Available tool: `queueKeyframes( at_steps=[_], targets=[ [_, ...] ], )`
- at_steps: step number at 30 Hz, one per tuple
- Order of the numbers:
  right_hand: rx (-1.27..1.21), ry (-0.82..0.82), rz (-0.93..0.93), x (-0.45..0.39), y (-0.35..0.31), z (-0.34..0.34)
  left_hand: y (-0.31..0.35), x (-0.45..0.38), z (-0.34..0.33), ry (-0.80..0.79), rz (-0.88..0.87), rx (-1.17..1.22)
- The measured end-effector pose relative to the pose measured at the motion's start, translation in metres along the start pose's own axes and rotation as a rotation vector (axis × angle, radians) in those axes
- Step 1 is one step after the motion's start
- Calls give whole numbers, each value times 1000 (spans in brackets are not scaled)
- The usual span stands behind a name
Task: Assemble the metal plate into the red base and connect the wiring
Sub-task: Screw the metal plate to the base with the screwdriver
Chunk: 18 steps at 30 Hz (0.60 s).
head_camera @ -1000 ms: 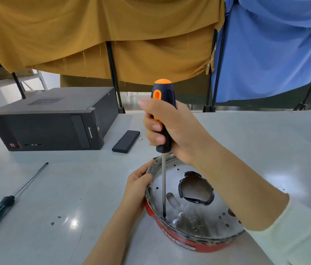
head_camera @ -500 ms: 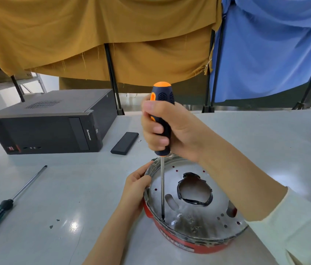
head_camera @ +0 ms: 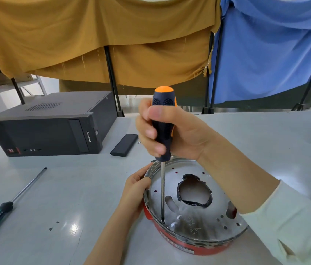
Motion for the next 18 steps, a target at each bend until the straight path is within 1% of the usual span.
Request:
queueKeyframes(
  at_steps=[1,2,3,4,7,8,9,10,11,13,15,16,17,18],
  targets=[
    [12,6,-11,-1,1,-1,0,0,0,0,-3,3],
    [25,52,-21,-3,2,-1,1,1,0,-1,-10,6],
    [39,140,-14,-4,4,-1,1,1,0,0,-17,5],
    [53,265,16,-5,7,0,1,1,0,2,-22,1],
    [145,720,192,3,14,0,2,2,-1,8,-32,-22],
    [200,831,232,6,15,-1,2,2,-1,12,-29,-19],
    [247,884,253,8,15,-2,2,2,-1,14,-25,-17],
    [274,883,248,9,14,-2,1,2,-1,9,-24,-18],
    [283,813,222,9,12,-2,2,3,-1,0,-25,-24],
    [238,530,129,5,6,-2,3,3,0,-17,-27,-35],
    [119,236,32,2,1,-2,4,3,0,-26,-19,-34],
    [66,135,-7,1,1,-2,4,2,0,-31,-10,-32],
    [41,76,-31,1,0,-3,3,2,-1,-33,2,-33],
    [41,50,-41,0,0,-3,3,2,-1,-31,10,-35]
  ],
)
Point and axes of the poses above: each hand's wrist, its own x-axis away from the middle knuckle, its own z-axis out of the back of the hand, y = z × x, the point moved 3 cm from there along -x, towards the middle knuckle, and after that the axes turned 7 degrees about -z, right-handed, at the moved point
